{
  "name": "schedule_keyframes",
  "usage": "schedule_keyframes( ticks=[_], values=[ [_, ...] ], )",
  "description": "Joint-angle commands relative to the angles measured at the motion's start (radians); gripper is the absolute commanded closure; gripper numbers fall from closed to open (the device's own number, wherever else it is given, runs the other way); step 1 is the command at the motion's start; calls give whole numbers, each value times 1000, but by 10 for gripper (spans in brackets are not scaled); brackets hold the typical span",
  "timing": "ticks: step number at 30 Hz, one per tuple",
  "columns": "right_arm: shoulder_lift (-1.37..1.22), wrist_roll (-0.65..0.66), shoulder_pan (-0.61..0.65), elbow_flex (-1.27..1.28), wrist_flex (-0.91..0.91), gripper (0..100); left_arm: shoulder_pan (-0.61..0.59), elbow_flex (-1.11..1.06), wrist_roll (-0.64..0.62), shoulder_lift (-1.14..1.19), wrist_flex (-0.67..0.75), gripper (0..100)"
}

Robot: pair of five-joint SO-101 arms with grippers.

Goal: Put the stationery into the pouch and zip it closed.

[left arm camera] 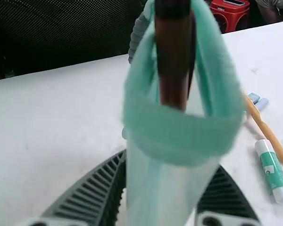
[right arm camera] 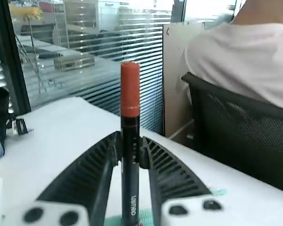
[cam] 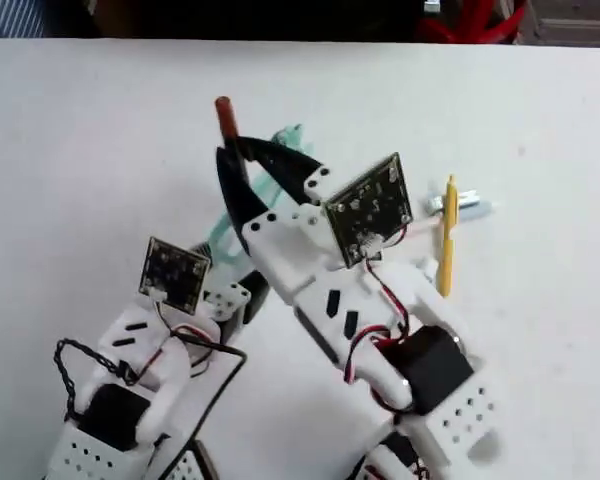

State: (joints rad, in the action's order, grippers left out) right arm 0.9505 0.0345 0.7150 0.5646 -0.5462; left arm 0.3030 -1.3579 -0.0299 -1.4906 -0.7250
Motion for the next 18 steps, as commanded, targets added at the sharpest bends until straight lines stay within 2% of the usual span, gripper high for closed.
schedule_keyframes(
  ticks=[1, 9, 15, 18],
  values=[
    [18, -8, 7, 48, 28, 980, 5, 12, -11, -10, 25, 775],
    [19, 0, 24, 75, -77, 958, 4, 12, -11, -10, 25, 776],
    [19, 0, 22, -38, -231, 652, 4, 12, -11, -10, 25, 777],
    [19, 2, -21, -140, -312, 663, 4, 12, -11, -10, 25, 777]
  ],
)
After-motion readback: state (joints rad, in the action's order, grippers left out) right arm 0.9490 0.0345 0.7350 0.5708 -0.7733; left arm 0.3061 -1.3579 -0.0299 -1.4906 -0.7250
